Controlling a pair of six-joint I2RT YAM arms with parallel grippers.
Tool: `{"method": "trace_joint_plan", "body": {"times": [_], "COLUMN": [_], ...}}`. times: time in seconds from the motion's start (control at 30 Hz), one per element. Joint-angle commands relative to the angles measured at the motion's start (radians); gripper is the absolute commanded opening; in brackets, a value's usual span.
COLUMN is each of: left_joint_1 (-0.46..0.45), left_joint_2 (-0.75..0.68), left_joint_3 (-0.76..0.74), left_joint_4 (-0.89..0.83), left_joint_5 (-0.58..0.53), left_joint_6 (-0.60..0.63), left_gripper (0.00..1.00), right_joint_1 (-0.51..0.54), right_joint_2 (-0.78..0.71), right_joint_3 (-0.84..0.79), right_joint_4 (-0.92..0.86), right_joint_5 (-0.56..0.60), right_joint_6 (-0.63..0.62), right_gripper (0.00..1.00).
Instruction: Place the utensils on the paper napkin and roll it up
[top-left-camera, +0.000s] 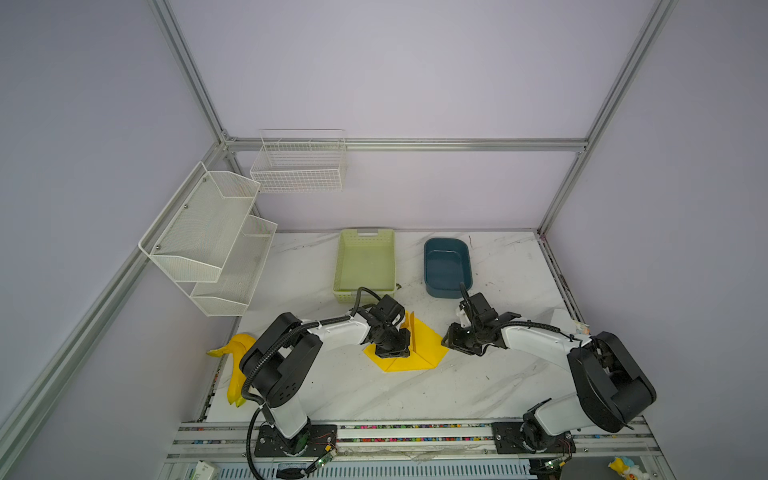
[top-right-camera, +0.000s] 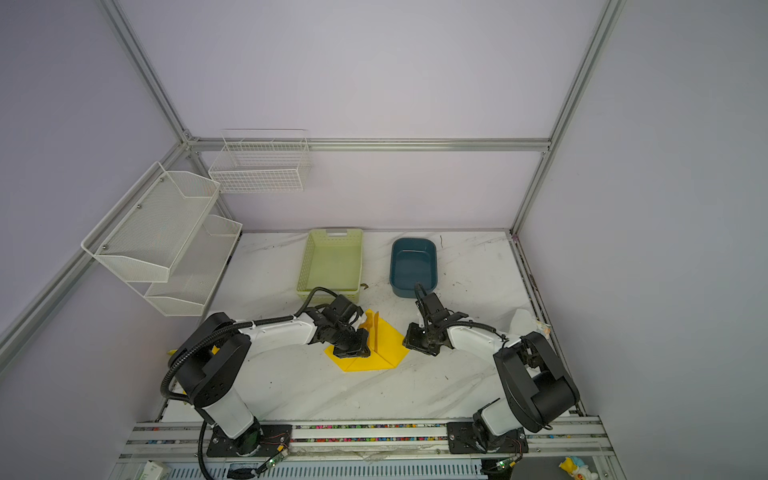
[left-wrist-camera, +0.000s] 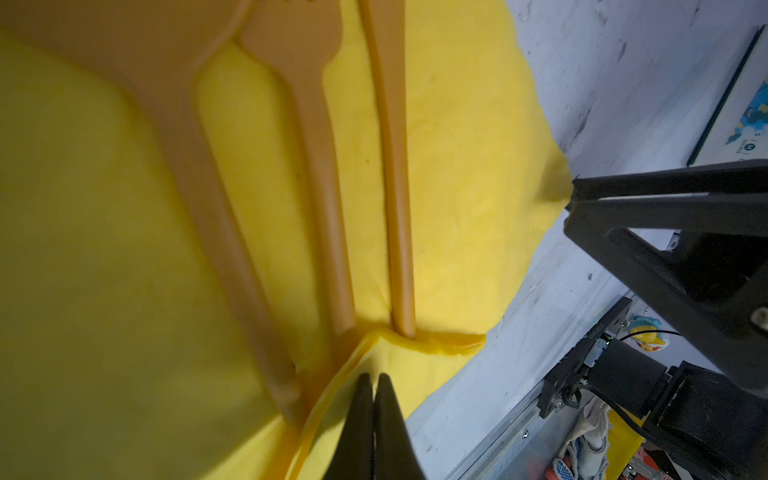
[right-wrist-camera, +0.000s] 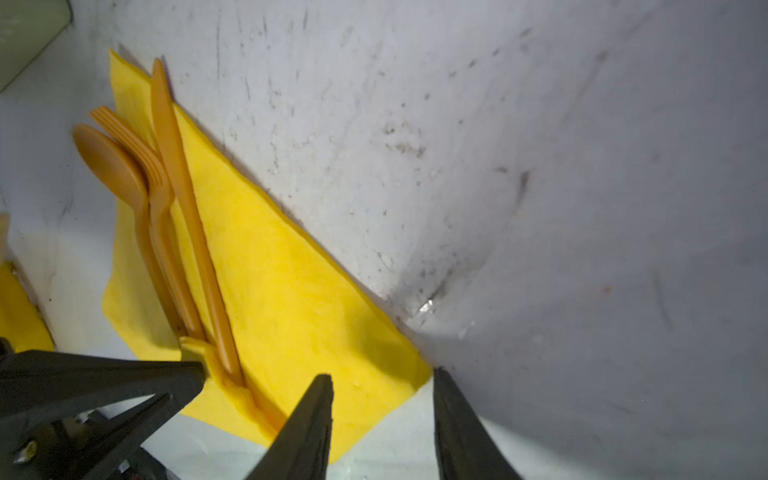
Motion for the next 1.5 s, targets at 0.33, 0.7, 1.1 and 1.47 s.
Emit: {"method": "trace_joint_plan", "body": {"times": [0.33, 0.7, 1.1, 1.47], "left_joint_1": [-0.001, -0.001, 0.0, 0.0], "left_joint_2": [0.004, -0.004, -0.003, -0.005], "left_joint_3": [0.052, 0.051, 0.054, 0.054], "left_joint_4": [-0.001, -0.003, -0.004, -0.006], "left_joint_5": [0.0, -0.002, -0.002, -0.001], "left_joint_6": [0.014, 0.017, 0.017, 0.016], "left_gripper": [0.05, 0.05, 0.05, 0.05], "right_joint_1": [-0.005, -0.007, -0.009, -0.01], "right_joint_2": [-0.025, -0.045, 0.052, 0.054], "right_joint_3": [-0.058, -0.021, -0.03, -0.105], "right_joint_4": [0.238, -0.03, 0.049, 0.365], "right_joint_5": [-0.213, 0.119, -0.043, -0.291], "right_joint_6": [0.074, 0.04, -0.023, 0.096], "right_gripper": [0.42, 0.47, 0.48, 0.47]}}
